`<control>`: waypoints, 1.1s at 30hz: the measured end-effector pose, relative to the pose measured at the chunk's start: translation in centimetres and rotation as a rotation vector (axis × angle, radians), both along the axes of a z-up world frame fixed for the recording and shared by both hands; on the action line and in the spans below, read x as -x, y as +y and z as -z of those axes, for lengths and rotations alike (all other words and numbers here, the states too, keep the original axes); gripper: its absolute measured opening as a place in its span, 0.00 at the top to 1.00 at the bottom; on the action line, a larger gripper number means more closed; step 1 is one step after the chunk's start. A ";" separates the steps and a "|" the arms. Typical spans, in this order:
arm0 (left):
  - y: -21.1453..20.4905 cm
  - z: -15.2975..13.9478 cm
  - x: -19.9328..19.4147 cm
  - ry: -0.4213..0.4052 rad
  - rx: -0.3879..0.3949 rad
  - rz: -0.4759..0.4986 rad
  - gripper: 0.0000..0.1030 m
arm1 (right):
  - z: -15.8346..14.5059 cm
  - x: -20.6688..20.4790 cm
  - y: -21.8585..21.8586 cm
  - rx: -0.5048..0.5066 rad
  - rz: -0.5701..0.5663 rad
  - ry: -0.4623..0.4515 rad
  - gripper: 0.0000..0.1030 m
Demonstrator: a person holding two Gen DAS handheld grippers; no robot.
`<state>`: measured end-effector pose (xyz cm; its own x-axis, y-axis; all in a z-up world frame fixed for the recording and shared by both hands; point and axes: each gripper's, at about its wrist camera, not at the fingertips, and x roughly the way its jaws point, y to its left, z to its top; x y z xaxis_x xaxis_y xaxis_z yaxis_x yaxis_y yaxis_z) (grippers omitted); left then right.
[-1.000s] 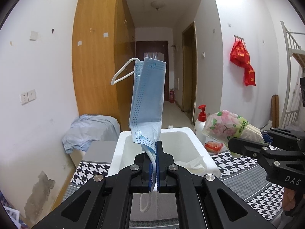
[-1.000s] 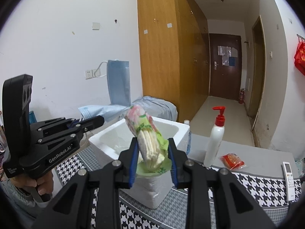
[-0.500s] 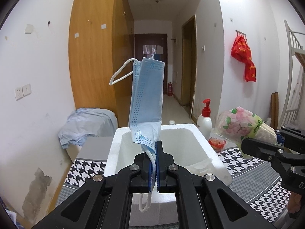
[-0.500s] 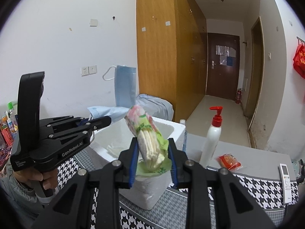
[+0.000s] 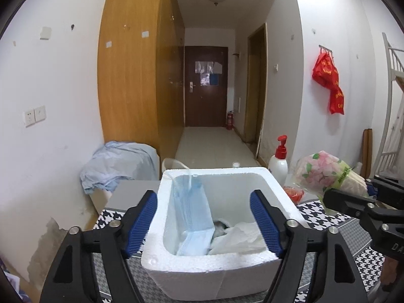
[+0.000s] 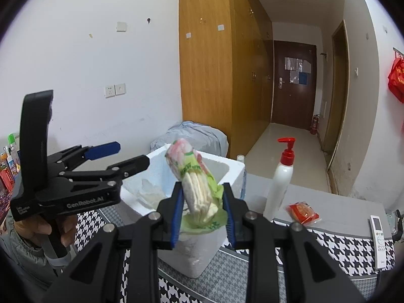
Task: Organize soft objects
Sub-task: 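Open the left gripper to drop the blue mask into the foam box, then lower the fruit bundle with the right gripper into the foam box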
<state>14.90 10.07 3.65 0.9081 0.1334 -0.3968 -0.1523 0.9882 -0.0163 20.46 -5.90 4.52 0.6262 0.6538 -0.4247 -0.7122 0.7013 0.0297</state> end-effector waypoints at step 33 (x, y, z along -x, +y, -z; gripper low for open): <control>3.6 -0.2 4.2 -0.063 -0.021 -0.090 0.01 | -0.5 -0.2 4.0 0.026 -0.016 -0.006 0.67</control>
